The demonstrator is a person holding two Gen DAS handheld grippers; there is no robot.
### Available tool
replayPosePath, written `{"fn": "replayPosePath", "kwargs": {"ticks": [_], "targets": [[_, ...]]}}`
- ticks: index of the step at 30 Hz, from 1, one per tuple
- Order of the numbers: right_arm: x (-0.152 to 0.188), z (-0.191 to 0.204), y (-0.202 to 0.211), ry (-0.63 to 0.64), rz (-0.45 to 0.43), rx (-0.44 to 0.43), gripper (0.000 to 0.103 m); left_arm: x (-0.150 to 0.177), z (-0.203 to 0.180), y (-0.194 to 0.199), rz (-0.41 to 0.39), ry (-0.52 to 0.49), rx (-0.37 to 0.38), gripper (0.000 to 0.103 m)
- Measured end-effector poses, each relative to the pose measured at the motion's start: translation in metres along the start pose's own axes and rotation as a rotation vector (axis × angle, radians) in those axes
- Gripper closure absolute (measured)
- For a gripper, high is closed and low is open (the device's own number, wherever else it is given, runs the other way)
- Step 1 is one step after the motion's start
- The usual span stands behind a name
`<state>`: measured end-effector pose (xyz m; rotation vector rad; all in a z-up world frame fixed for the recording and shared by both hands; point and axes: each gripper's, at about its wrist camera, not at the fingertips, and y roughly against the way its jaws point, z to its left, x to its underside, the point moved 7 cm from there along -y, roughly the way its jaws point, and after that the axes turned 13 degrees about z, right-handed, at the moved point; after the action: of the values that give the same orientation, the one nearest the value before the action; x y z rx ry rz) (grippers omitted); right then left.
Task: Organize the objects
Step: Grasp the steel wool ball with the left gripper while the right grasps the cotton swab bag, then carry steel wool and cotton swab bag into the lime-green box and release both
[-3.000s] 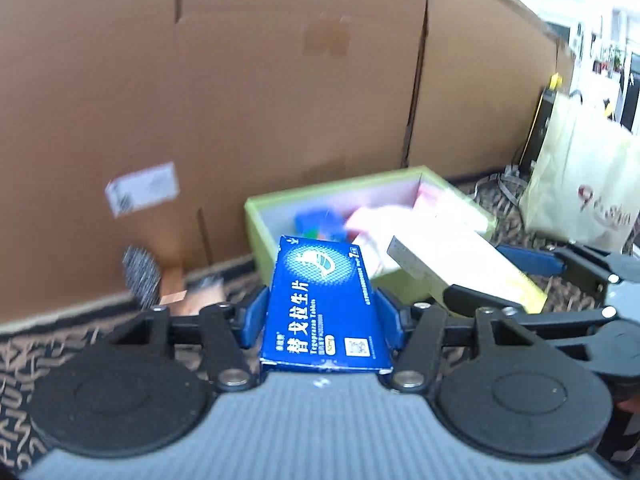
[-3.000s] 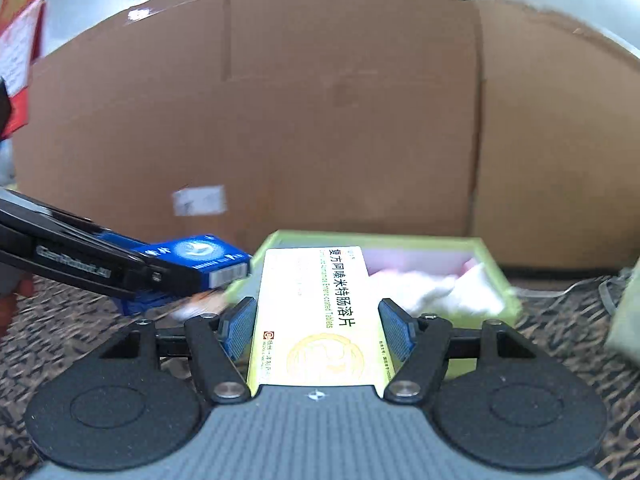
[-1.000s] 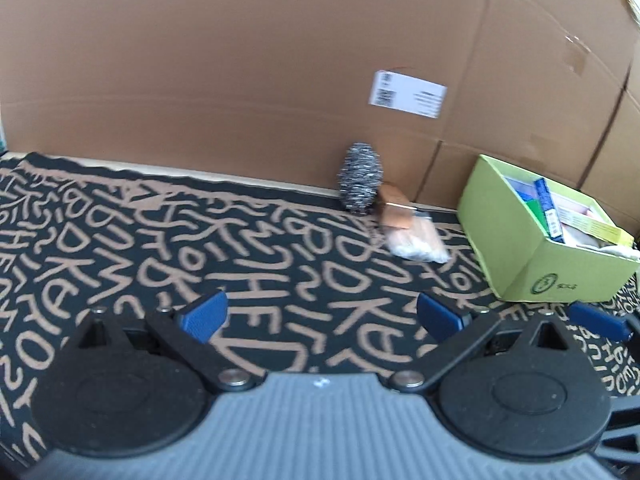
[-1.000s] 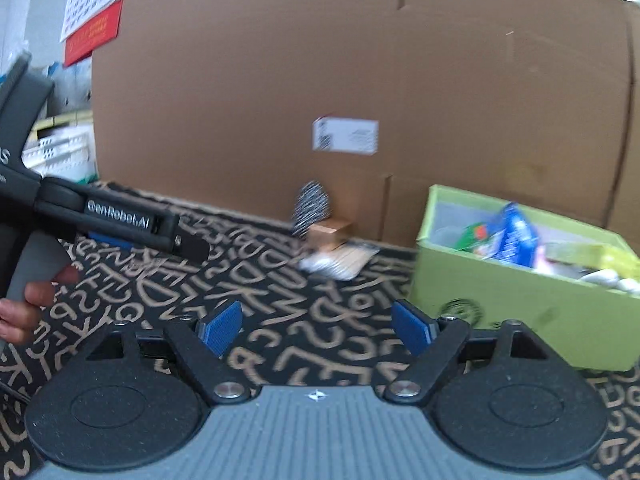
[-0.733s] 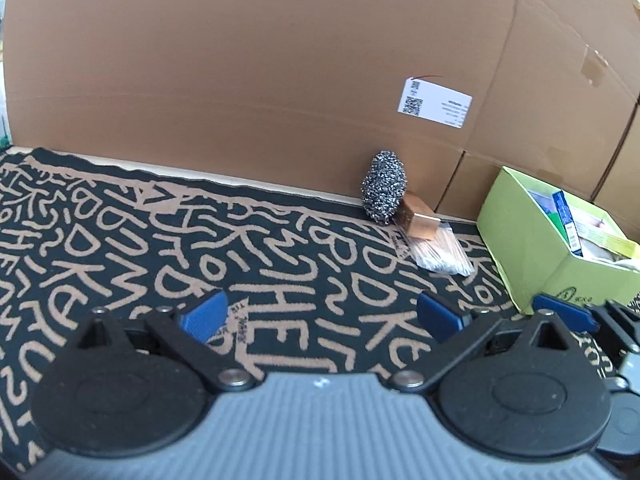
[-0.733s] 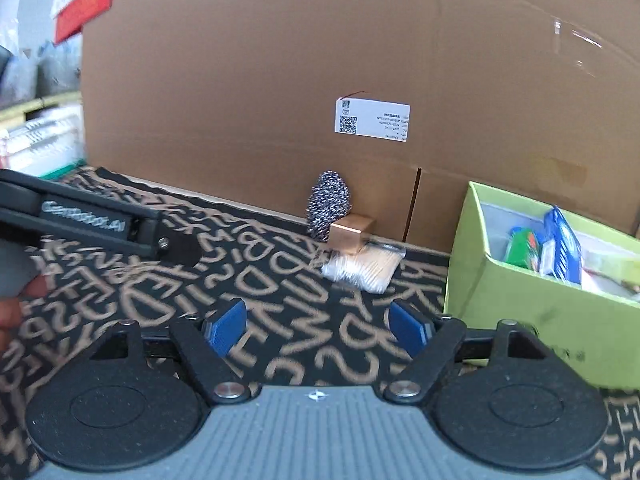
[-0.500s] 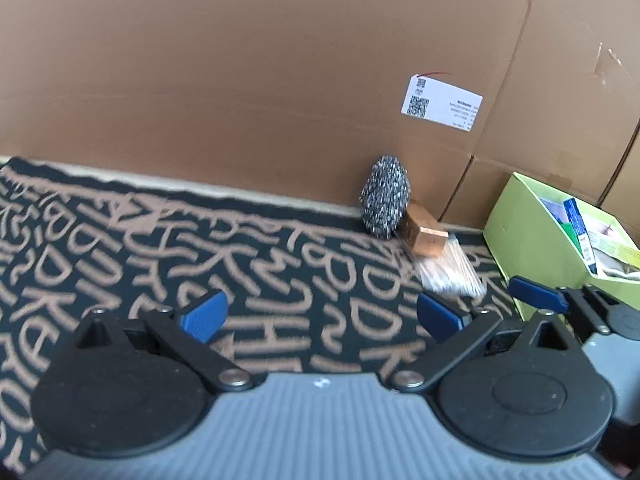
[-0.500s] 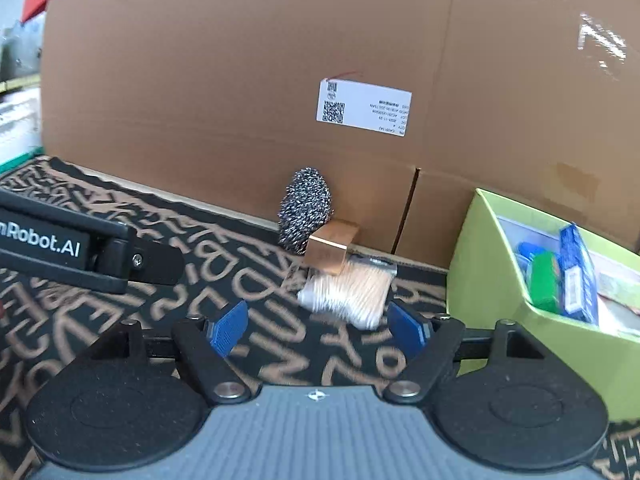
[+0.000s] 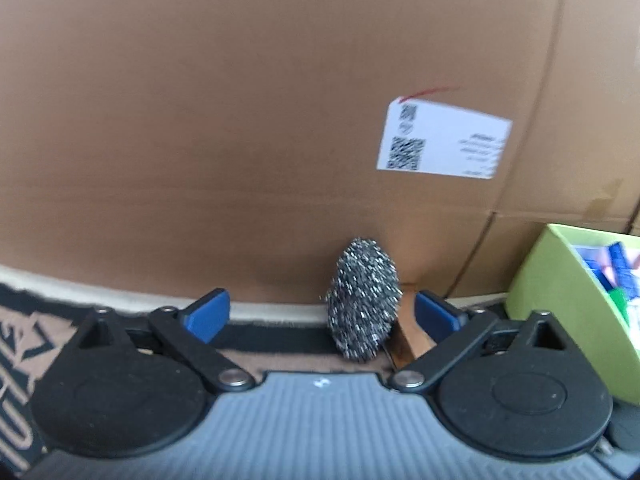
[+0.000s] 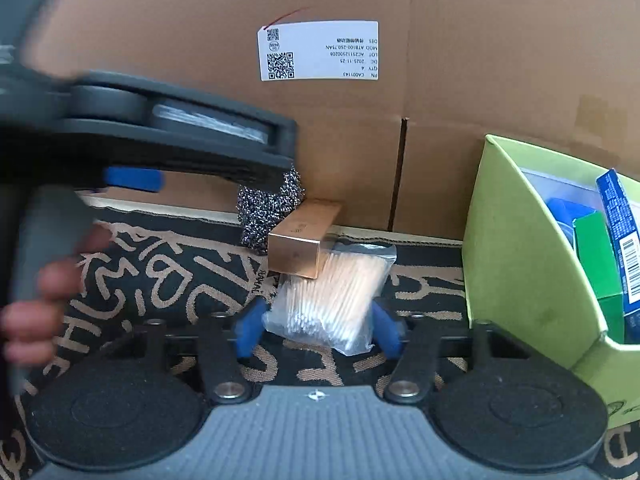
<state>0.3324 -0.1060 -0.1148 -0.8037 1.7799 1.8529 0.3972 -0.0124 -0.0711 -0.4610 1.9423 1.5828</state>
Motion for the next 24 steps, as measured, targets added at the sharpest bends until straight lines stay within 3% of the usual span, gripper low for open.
{"fn": "replayPosePath", "kwargs": {"ticks": [3, 7, 12, 16, 24], "targets": [[0.002, 0.002, 0.002, 0.005, -0.010, -0.001, 0.065, -0.002, 0.001, -0.016, 0.043, 0.036, 0.054, 0.027], [0.006, 0.004, 0.006, 0.005, -0.018, -0.021, 0.073, 0.003, 0.000, -0.020, 0.094, 0.051, 0.158, 0.065], [0.026, 0.009, 0.025, 0.037, -0.024, -0.045, 0.076, 0.024, 0.001, 0.002, 0.089, 0.012, 0.135, 0.069], [0.048, 0.000, 0.048, 0.045, -0.014, -0.078, 0.076, 0.060, 0.007, 0.026, 0.134, -0.005, 0.136, 0.073], [0.117, -0.016, 0.110, 0.024, 0.007, -0.103, 0.076, 0.128, 0.001, 0.068, 0.193, -0.106, 0.108, 0.072]]}}
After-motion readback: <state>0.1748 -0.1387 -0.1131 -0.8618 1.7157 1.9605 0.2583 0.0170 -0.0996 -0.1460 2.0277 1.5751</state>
